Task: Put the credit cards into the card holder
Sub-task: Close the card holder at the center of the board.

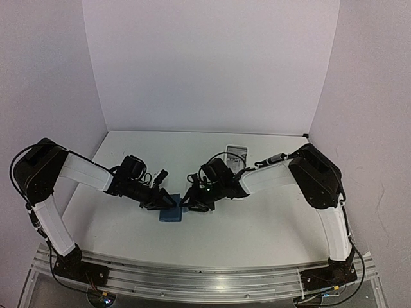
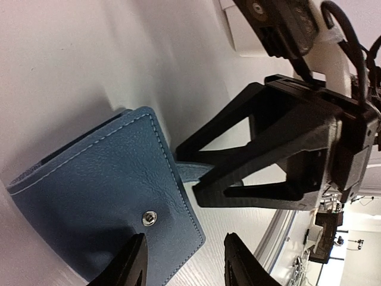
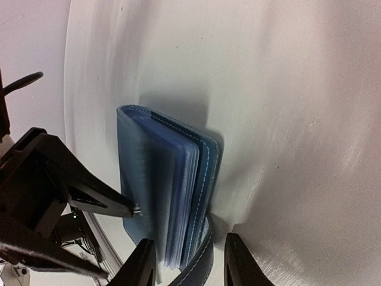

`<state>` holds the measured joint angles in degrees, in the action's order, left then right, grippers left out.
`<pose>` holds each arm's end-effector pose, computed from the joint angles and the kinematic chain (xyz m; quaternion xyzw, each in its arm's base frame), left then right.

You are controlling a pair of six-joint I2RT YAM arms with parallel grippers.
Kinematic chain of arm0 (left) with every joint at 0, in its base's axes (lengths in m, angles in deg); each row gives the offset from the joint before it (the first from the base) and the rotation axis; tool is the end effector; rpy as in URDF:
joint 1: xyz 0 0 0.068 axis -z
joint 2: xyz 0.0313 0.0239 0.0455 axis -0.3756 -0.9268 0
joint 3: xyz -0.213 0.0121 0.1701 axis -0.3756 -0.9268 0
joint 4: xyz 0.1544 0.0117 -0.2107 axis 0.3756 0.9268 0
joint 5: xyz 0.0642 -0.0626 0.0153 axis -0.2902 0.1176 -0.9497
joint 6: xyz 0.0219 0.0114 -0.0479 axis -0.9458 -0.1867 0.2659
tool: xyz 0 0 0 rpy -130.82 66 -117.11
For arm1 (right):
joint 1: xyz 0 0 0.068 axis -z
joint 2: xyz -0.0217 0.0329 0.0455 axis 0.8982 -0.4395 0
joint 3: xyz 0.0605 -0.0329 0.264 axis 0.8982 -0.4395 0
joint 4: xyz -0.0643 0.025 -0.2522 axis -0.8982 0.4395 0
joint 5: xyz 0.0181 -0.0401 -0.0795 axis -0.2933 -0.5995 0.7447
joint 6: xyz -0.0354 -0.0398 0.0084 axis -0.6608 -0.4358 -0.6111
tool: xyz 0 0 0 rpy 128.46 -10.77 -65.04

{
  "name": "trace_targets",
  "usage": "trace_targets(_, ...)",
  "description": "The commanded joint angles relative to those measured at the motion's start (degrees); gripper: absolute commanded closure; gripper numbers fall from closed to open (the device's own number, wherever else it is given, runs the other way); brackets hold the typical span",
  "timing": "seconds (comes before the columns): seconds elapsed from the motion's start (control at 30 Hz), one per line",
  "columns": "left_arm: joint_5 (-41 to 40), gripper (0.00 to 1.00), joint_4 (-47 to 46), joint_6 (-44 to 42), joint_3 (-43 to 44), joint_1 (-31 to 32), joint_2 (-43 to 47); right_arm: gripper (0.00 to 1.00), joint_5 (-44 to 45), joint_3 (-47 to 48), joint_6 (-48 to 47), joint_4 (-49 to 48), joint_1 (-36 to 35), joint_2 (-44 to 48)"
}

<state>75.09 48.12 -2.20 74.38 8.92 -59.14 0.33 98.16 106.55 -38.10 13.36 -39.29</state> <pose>0.2571 -0.1827 0.1295 0.1582 0.8710 -0.4530 0.1051 0.2927 0.3782 0.1141 -0.0880 0.8912 0.4293 0.1167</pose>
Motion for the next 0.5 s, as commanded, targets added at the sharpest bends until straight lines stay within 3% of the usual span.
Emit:
trace_targets(0.0,-7.7,0.58,2.2,-2.3,0.7,0.3,-1.0,0.61,1.2,-1.5,-0.9,1.2,-0.5,4.0)
trace_targets(0.23,-13.0,0.59,6.1,-3.5,-1.5,0.3,-0.7,0.49,1.7,-0.5,-2.7,0.3,0.8,3.8)
trace_targets(0.47,-14.4,0.6,5.6,-5.3,-2.6,0.3,-0.5,0.5,-0.4,4.1,-1.8,-1.1,0.7,-3.5)
